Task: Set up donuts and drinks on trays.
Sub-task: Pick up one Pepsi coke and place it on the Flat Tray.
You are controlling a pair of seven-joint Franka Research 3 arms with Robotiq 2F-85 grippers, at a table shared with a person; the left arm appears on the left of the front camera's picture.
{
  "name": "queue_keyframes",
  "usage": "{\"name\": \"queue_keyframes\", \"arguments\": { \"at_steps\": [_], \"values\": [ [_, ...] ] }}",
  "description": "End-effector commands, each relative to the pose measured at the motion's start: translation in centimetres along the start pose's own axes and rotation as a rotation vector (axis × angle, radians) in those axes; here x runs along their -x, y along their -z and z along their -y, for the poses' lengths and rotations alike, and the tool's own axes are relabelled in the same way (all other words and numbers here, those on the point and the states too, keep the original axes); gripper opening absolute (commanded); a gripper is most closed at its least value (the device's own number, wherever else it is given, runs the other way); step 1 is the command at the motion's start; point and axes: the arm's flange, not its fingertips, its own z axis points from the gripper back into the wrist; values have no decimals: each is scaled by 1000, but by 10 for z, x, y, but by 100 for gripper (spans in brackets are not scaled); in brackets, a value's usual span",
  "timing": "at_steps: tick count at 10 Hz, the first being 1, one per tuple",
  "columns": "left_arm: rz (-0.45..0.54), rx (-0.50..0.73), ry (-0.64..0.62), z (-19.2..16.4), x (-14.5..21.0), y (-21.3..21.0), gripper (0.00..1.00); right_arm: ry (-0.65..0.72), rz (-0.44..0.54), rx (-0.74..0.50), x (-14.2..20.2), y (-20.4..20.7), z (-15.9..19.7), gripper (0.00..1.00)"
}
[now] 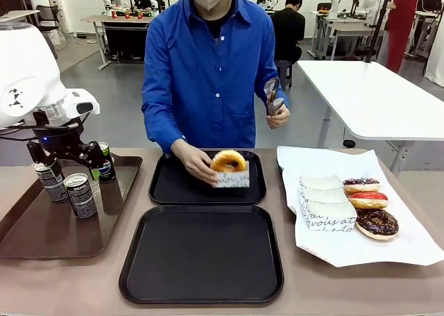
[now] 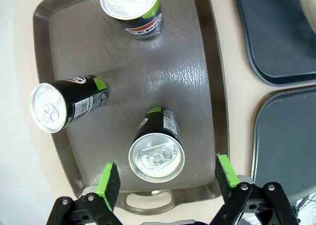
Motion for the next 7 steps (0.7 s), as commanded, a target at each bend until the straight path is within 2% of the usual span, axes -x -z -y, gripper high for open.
{"name": "queue_keyframes", "arguments": {
  "at_steps": [1,3,7],
  "values": [
    [6,-34,-60,0,-8,7,100,-9,5,-14,-1,0,-1,100],
    [-34,-11,-115,-7,-18,20,100,-9,5,-14,-1,0,-1,100],
    [-62,-12,-145,-13,-19,34,100,-9,5,-14,-1,0,-1,100]
  ]
}}
